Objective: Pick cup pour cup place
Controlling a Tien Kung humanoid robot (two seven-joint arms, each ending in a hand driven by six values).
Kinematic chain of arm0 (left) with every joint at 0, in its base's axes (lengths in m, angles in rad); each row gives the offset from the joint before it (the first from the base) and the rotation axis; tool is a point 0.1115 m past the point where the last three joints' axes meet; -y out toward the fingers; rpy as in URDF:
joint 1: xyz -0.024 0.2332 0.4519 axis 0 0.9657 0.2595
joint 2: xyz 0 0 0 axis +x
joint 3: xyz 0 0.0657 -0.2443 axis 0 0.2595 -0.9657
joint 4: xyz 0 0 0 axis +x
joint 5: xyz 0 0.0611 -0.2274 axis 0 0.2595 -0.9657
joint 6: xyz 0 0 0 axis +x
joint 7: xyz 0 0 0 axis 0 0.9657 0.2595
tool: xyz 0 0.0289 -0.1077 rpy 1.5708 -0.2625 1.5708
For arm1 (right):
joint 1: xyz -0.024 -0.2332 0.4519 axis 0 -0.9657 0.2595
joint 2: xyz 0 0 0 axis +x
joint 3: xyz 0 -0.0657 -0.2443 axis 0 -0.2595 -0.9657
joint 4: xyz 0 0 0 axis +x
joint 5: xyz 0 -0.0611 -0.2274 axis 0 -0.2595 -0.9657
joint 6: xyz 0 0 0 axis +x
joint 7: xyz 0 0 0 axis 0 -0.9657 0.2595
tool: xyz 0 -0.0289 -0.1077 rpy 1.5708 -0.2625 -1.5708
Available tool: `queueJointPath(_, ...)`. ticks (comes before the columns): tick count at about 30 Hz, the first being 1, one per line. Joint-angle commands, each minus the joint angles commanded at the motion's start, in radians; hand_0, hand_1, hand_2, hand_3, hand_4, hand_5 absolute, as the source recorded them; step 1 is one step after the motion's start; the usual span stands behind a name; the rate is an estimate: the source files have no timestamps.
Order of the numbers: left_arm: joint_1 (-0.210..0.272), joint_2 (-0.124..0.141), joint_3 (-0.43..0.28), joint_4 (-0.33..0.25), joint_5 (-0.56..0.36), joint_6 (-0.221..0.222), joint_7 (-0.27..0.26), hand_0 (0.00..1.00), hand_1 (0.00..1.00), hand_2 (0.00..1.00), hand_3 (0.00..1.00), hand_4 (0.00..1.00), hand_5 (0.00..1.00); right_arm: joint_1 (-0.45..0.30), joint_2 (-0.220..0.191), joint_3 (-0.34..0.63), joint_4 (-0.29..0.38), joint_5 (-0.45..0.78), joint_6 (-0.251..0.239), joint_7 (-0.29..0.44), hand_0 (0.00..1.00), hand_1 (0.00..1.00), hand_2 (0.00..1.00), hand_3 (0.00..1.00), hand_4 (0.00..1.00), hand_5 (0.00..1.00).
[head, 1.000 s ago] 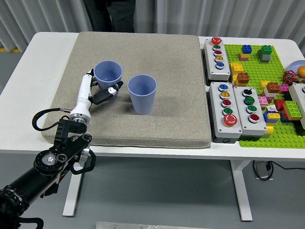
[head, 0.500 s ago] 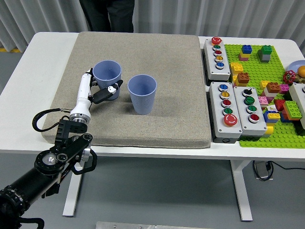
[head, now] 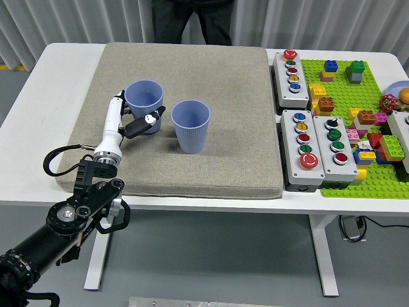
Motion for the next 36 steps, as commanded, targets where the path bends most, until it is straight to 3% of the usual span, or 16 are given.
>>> queueJointPath(15, 0.014, 0.084, -0.06, -0.172, 0.331, 0.005, 0.089, 0.393, 0.499, 0.616, 0.542, 0.75, 0.146, -0.012, -0.004, 0.003, 0.001, 0.0, -0.003, 0.006, 0.668, 0.609, 0.555, 0.543, 0.002, 0.159)
queueJointPath(21, 0.01, 0.101, -0.055, -0.202, 0.487, -0.002, 0.131, 0.386, 0.49, 0.602, 0.541, 0.751, 0.147, -0.017, -0.004, 0.0, 0.001, 0.002, -0.005, 0.005, 0.668, 0.609, 0.555, 0.543, 0.002, 0.159)
queueJointPath(26, 0.005, 0.114, -0.043, -0.219, 0.558, 0.001, 0.142, 0.377, 0.482, 0.575, 0.54, 0.749, 0.148, -0.02, -0.005, -0.003, 0.001, 0.005, -0.006, 0.006, 0.669, 0.609, 0.555, 0.544, 0.002, 0.159)
queueJointPath(36, -0.037, 0.168, -0.011, -0.252, 0.774, -0.016, 0.196, 0.388, 0.484, 0.564, 0.54, 0.75, 0.145, -0.017, -0.007, -0.014, 0.0, 0.026, -0.012, 0.01, 0.669, 0.609, 0.555, 0.543, 0.002, 0.157)
